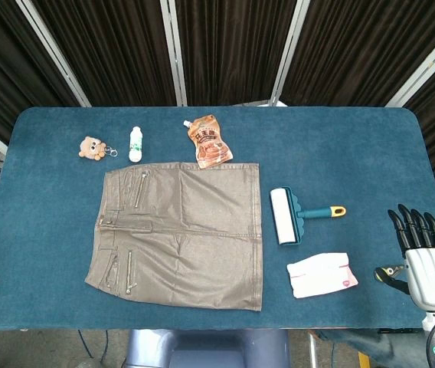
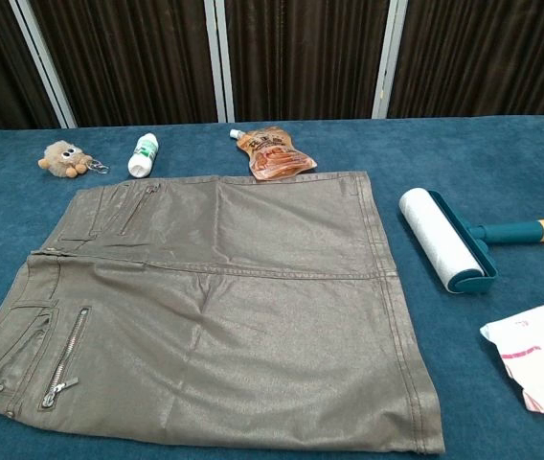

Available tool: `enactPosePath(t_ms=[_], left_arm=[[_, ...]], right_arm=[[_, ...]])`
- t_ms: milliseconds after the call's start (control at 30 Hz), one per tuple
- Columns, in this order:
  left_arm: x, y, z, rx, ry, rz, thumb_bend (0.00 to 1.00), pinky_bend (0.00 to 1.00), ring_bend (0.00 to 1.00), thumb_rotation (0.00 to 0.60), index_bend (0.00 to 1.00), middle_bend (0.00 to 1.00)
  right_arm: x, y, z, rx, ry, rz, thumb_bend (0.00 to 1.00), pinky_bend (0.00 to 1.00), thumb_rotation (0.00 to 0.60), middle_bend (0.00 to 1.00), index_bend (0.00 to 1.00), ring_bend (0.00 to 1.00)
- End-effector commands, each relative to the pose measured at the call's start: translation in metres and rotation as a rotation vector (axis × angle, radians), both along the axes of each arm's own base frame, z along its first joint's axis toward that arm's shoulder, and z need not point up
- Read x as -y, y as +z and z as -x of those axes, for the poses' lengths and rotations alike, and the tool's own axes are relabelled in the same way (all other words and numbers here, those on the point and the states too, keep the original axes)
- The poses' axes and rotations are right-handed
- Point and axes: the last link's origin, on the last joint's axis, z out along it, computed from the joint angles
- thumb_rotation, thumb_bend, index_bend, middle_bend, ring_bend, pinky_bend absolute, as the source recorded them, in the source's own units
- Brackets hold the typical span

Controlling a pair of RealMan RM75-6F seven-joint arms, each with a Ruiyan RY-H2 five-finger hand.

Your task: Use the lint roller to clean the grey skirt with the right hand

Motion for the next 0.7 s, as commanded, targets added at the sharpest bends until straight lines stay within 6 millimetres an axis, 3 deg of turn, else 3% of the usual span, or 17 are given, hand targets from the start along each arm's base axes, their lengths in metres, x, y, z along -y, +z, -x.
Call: enactPosePath(t_ms=[33, 233, 333, 500, 633, 700], left_arm=[[0.0, 0.0, 0.0, 0.0, 0.001, 0.001, 0.0, 0.0, 0.0, 0.6, 0.0, 0.0], [0.0, 0.0, 0.001, 0.0, 0.006, 0.005, 0.0, 0.0, 0.0, 0.6, 0.0, 0.0], [-0.001, -0.001, 0.001, -0.004, 0.003, 0.001, 0.0, 0.0, 0.0, 0.6, 0.0, 0.0], [-0.006, -0.004, 0.002, -0.015, 0.024, 0.003, 0.0, 0.0, 0.0, 0.6, 0.0, 0.0], [-0.014, -0.01, 0.003, -0.033, 0.046, 0.011, 0.0, 0.0, 0.0, 0.6, 0.0, 0.0], [-0.016, -0.012, 0.004, -0.04, 0.055, 0.012, 0.0, 0.0, 0.0, 0.6, 0.0, 0.0]], right_arm=[[0.0, 0.0, 0.0, -0.001, 0.0, -0.001, 0.0, 0.0, 0.6, 0.0, 0.0, 0.0], [0.002, -0.006, 0.003, -0.005, -0.015, -0.03, 0.0, 0.0, 0.6, 0.0, 0.0, 0.0], [0.014, -0.018, 0.009, 0.028, -0.048, -0.124, 0.0, 0.0, 0.6, 0.0, 0.0, 0.0], [0.062, -0.035, 0.029, 0.001, -0.072, -0.253, 0.01, 0.0, 0.6, 0.0, 0.0, 0.0], [0.102, -0.058, 0.04, -0.016, -0.069, -0.348, 0.22, 0.0, 0.6, 0.0, 0.0, 0.0], [0.116, -0.068, 0.043, -0.038, -0.058, -0.374, 0.26, 0.0, 0.6, 0.0, 0.0, 0.0]])
